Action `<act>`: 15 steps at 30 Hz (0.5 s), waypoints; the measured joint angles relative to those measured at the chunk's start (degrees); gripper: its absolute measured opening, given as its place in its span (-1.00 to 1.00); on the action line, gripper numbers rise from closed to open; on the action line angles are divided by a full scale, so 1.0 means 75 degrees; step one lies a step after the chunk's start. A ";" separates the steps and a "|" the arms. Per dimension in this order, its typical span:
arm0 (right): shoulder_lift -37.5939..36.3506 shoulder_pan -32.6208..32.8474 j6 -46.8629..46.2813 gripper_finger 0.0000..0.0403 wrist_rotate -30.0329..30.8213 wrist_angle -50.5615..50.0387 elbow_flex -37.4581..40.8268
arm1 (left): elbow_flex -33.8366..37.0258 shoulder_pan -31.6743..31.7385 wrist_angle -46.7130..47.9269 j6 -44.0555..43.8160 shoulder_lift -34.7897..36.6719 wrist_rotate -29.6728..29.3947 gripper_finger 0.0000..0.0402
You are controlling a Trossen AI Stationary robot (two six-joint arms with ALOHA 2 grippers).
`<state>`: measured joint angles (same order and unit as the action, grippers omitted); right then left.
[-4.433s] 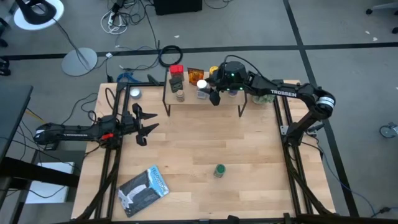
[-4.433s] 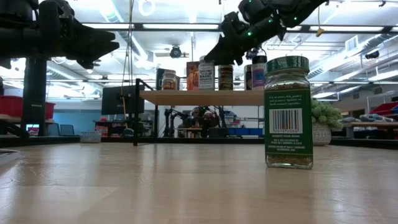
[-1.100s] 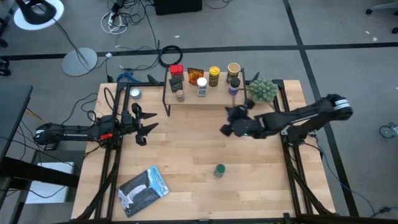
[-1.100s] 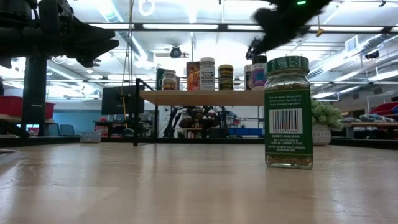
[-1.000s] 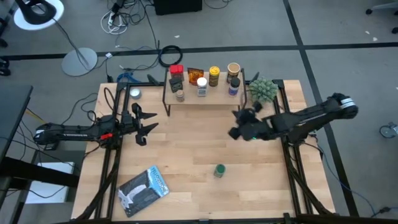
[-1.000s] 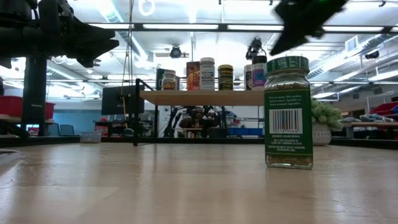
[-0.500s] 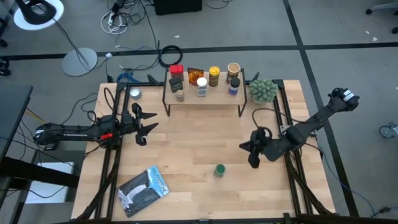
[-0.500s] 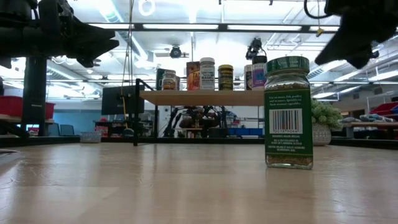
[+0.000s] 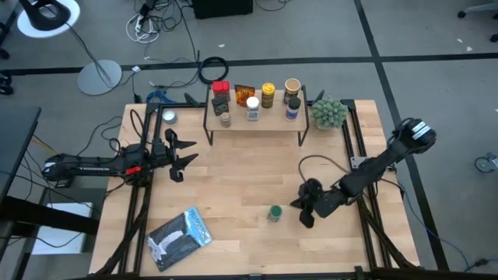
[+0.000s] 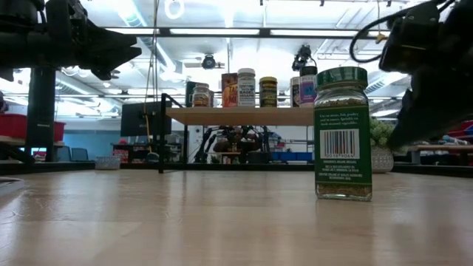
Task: Shelf spices
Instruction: Put the green seasoning on the shelf
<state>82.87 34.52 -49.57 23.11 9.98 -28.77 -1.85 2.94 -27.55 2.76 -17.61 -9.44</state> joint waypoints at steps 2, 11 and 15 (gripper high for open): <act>0.0472 -0.0006 0.0192 -0.99 -0.0211 0.0749 0.0000 | 0.0000 0.0001 0.0000 -0.0002 0.0000 0.0001 0.06; 0.1445 -0.0323 0.0767 -0.99 -0.1028 0.2077 -0.0280 | 0.0000 0.0001 0.0000 -0.0002 0.0000 0.0001 0.06; 0.1495 -0.0686 0.1409 -0.99 -0.0703 0.2039 -0.0351 | 0.0000 0.0001 -0.0003 -0.0002 0.0000 -0.0002 0.06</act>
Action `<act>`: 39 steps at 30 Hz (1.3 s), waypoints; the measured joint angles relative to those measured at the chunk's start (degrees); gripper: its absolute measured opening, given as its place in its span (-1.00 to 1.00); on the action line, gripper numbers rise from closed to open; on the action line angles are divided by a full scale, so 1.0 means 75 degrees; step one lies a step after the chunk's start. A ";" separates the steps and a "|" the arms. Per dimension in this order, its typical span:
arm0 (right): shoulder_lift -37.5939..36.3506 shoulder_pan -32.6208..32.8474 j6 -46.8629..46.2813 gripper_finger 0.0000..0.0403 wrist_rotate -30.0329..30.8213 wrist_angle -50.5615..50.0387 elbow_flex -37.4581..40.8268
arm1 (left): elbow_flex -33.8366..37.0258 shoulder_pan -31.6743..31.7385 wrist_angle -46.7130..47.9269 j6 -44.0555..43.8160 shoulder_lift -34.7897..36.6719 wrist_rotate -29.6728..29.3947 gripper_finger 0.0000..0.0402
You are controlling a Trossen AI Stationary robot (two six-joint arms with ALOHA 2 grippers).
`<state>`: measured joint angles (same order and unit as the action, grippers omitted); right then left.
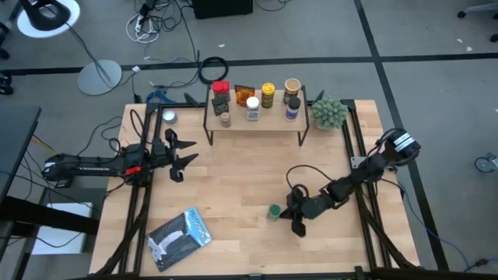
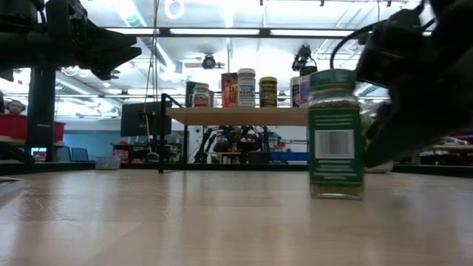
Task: Shelf spices
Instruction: Put the green seasoning on the shelf
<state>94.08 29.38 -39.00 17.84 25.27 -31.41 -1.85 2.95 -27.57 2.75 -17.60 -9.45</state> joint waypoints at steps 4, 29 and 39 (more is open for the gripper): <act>0.0058 -0.0477 0.0053 -1.00 0.1523 -0.0022 -0.0066 | 0.0000 0.0002 0.0000 0.0002 0.0000 0.0002 0.06; 0.0038 -0.0832 -0.0484 -1.00 -0.2357 0.0544 -0.0069 | 0.0000 0.0005 -0.0033 0.0001 0.0000 0.0001 0.06; 0.0035 -0.0841 -0.0176 -1.00 -0.1744 0.0828 -0.0069 | 0.0000 -0.0001 -0.0831 -0.0023 0.0003 0.0041 0.06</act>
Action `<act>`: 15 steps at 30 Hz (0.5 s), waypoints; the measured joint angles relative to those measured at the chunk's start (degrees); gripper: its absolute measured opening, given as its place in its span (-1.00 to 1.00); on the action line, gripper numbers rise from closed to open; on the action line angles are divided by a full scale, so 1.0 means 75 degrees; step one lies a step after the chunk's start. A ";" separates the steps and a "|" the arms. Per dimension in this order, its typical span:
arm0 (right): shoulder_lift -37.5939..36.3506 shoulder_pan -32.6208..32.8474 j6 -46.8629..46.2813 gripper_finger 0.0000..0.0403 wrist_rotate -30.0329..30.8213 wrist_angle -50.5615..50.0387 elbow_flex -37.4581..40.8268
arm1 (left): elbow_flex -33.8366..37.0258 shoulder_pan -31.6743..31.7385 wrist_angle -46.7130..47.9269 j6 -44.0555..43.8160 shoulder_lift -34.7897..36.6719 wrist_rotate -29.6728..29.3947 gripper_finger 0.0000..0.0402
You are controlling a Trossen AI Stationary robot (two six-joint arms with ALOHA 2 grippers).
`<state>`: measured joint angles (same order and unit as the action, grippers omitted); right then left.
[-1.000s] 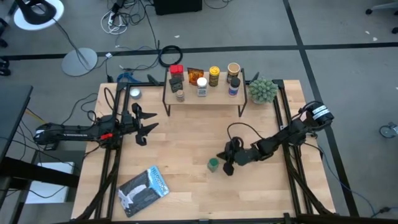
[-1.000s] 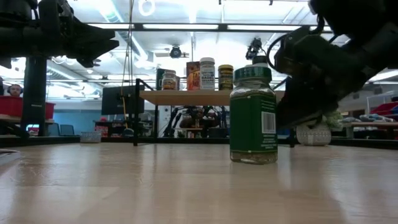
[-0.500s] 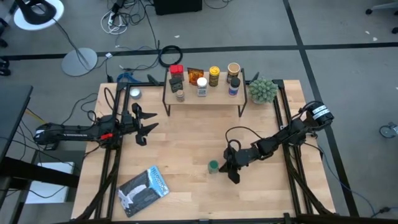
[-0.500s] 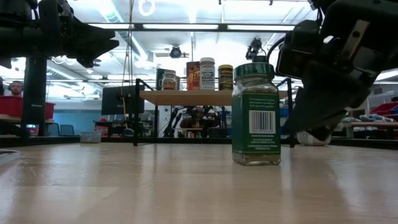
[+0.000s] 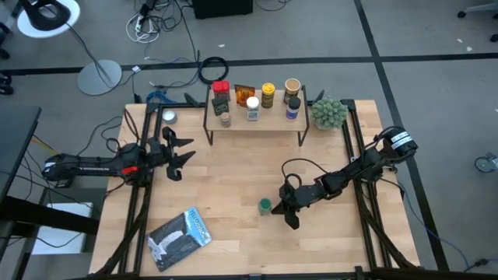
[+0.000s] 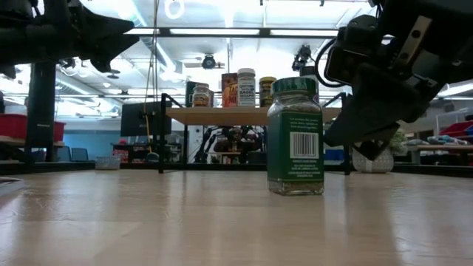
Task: Shelf spices
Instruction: Put the green seasoning on the shelf
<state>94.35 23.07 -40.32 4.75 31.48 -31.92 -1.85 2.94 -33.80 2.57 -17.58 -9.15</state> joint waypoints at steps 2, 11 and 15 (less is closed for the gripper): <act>0.0000 0.0000 0.0007 -1.00 0.0003 0.0000 0.0000 | 0.0000 0.0000 0.0006 -0.0002 -0.0003 0.0000 0.06; 0.0000 0.0000 -0.0161 -1.00 -0.0063 0.0017 0.0000 | -0.0391 -0.0053 0.1161 -0.1321 -0.0086 0.0192 0.06; 0.0000 0.0026 -0.0421 -1.00 -0.0609 0.0020 0.0000 | -0.0918 -0.0230 0.2113 -0.1615 -0.0633 0.0210 0.00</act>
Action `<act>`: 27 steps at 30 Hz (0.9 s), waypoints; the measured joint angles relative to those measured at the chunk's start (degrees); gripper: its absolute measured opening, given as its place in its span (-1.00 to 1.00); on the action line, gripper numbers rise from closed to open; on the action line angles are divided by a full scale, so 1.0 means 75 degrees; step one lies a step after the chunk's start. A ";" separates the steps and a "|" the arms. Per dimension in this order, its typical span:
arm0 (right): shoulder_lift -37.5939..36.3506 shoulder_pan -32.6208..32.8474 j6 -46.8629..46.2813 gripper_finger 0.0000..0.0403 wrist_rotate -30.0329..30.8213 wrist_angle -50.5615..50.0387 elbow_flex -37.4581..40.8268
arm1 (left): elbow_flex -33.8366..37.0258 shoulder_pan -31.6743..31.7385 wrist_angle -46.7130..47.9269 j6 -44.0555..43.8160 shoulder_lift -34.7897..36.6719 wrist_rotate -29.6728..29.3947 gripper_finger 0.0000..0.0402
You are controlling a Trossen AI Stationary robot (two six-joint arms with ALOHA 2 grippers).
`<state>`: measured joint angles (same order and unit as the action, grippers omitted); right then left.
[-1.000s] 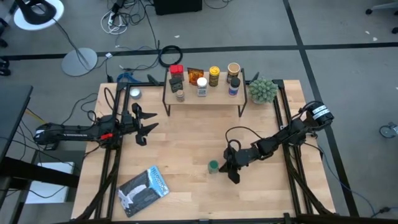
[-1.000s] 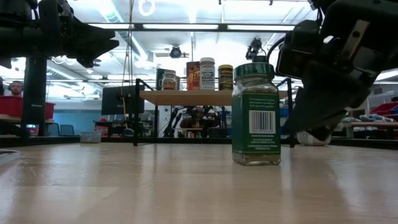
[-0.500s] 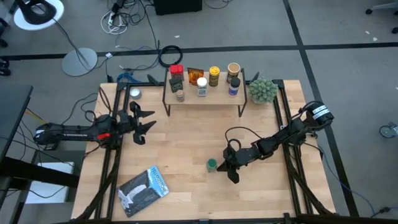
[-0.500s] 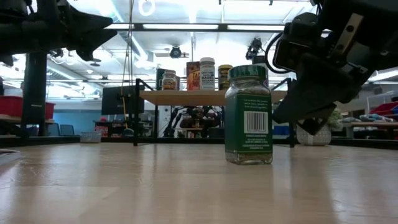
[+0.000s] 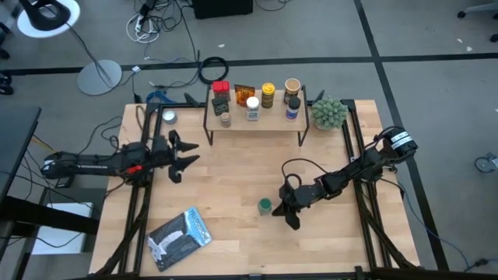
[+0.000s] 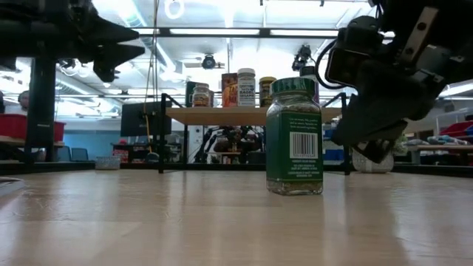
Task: Shelf spices
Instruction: Put the green seasoning on the shelf
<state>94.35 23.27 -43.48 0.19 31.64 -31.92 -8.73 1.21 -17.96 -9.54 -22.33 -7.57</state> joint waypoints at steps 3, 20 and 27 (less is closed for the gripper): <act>0.0000 0.0049 0.0040 -1.00 0.0002 0.0024 0.0000 | -0.0208 -0.0258 -0.0050 -0.0089 -0.0638 -0.0005 -0.06; 0.0157 -0.0160 0.0431 -1.00 0.2078 -0.0271 0.0006 | -0.0314 -0.1600 -0.2868 -0.0675 -0.4400 -0.0667 -0.16; 0.0157 -0.0248 0.0999 -1.00 0.1349 0.0707 -0.0003 | -0.0314 -0.1839 -0.3872 -0.0741 -0.5480 -0.0987 -0.16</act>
<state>95.53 21.40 -35.99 10.31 36.94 -31.94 -11.09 -12.58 -47.00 -15.10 -63.43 -14.98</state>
